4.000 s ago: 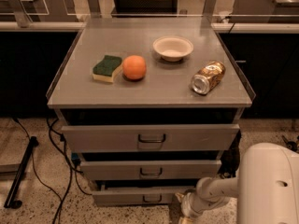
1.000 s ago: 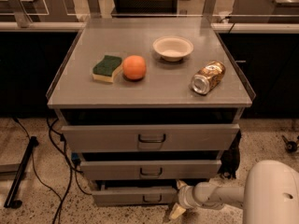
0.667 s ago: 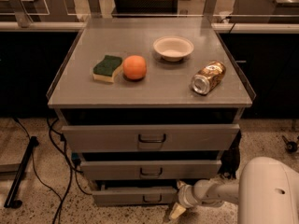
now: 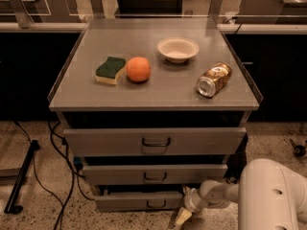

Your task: Open bottom drawer

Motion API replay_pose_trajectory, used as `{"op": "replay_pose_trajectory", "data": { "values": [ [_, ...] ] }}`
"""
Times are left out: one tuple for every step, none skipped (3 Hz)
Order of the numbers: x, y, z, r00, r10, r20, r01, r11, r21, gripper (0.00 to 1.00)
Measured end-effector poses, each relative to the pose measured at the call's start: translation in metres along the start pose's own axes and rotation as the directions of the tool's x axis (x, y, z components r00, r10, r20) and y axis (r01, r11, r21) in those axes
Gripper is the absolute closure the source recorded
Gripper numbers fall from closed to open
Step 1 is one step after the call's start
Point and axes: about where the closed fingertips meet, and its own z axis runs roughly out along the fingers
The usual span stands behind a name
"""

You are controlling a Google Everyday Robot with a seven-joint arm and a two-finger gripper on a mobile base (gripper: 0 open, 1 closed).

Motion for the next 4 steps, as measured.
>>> {"op": "replay_pose_trajectory", "data": {
  "values": [
    [0.004, 0.004, -0.002, 0.999, 0.040, -0.004, -0.040, 0.9987, -0.031, 0.00],
    [0.009, 0.011, -0.005, 0.998, 0.066, -0.007, -0.066, 0.9966, -0.049, 0.00],
    [0.015, 0.020, -0.011, 0.996, 0.088, -0.018, -0.089, 0.9942, -0.060, 0.00],
    [0.022, 0.030, -0.017, 0.994, 0.105, -0.042, -0.108, 0.9910, -0.078, 0.00]
  ]
}}
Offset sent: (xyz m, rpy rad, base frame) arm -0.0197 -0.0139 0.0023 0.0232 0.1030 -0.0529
